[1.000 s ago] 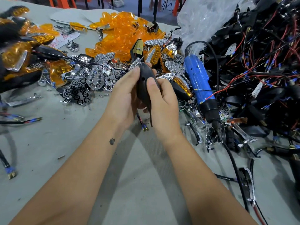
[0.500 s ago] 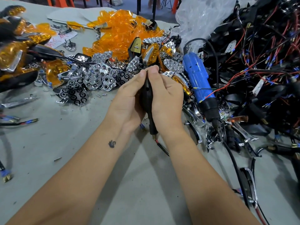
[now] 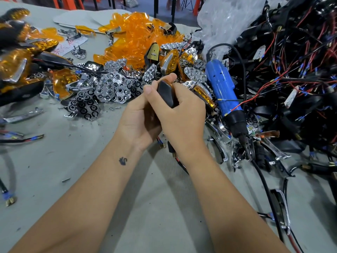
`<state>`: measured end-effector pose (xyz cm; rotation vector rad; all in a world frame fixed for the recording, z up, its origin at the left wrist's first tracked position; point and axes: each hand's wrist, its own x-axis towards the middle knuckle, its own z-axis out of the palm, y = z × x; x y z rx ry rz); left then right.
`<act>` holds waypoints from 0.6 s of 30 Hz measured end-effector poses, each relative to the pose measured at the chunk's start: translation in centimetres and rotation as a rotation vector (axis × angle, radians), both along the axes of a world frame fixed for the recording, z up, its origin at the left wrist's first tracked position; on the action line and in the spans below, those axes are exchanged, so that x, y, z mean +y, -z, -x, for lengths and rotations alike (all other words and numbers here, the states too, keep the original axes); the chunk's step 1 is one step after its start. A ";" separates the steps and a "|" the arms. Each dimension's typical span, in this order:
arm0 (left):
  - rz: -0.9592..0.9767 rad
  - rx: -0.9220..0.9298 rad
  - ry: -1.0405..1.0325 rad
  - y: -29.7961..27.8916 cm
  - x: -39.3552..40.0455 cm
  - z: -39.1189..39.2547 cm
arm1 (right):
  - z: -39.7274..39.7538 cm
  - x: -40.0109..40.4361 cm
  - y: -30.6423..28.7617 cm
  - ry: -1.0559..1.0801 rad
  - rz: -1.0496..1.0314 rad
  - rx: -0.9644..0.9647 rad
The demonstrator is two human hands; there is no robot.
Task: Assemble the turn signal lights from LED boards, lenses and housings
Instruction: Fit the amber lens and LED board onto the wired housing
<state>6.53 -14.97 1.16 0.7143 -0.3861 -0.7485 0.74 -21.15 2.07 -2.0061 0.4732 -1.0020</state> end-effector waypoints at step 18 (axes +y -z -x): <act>-0.193 -0.168 -0.467 -1.9 -1.0 1.2 | 0.0 1.1 -1.0 0.025 0.065 0.009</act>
